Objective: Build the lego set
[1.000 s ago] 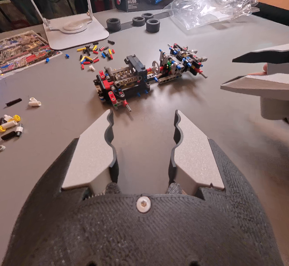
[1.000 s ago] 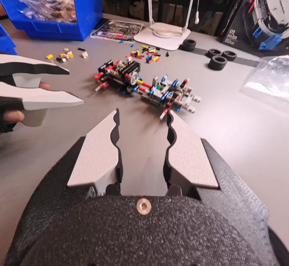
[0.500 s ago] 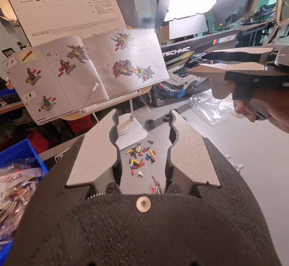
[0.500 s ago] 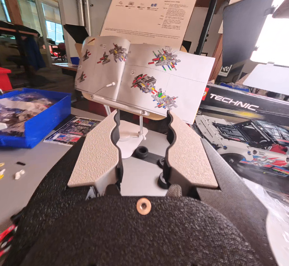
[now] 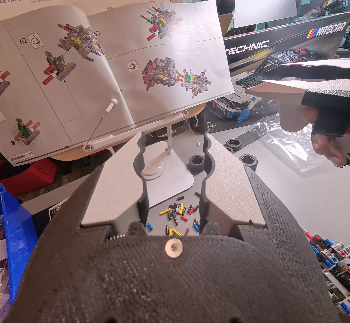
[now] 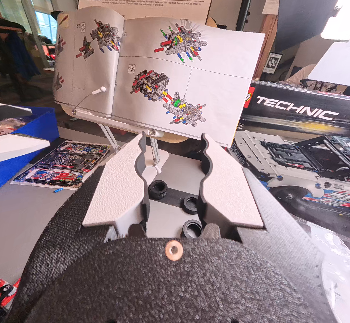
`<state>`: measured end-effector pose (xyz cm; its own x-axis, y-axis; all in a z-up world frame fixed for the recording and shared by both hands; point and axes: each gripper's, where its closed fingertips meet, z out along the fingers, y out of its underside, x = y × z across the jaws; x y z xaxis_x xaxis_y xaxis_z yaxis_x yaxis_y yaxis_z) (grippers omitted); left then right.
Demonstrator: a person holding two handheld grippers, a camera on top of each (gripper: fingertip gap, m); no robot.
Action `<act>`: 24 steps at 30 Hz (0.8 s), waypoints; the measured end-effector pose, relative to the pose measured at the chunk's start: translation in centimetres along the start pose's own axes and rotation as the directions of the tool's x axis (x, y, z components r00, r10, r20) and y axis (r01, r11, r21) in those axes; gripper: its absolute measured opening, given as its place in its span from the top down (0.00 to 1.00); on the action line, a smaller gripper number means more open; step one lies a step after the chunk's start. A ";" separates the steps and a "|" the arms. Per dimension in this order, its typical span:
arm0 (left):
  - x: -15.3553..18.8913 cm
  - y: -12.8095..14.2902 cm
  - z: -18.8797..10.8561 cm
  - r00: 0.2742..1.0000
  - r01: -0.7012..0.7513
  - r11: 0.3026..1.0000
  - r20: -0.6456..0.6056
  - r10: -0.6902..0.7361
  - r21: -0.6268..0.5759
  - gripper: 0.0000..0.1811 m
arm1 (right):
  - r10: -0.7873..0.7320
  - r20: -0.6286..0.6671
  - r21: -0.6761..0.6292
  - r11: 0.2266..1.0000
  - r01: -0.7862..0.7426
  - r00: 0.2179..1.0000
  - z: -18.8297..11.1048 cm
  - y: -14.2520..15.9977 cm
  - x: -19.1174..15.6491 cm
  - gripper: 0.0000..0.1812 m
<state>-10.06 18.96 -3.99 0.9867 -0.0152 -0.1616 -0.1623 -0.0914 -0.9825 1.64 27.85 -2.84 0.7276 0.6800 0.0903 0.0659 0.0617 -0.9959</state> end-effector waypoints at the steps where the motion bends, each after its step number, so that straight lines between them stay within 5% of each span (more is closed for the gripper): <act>1: -0.1 0.2 0.0 1.000 0.002 1.000 0.001 -0.002 -0.001 0.66 | 0.004 0.000 -0.001 1.000 -0.004 1.000 0.0 0.1 0.0 0.69; 24: -1.9 1.6 -2.5 1.000 0.004 1.000 0.009 -0.004 0.004 0.67 | -0.017 0.015 -0.011 1.000 0.017 1.000 -0.8 0.3 -1.8 0.70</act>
<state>-12.20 16.35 -5.03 0.9874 -0.0061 -0.1582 -0.1581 -0.0879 -0.9835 0.95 26.06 -3.26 0.7158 0.6900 0.1074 0.0863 0.0652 -0.9941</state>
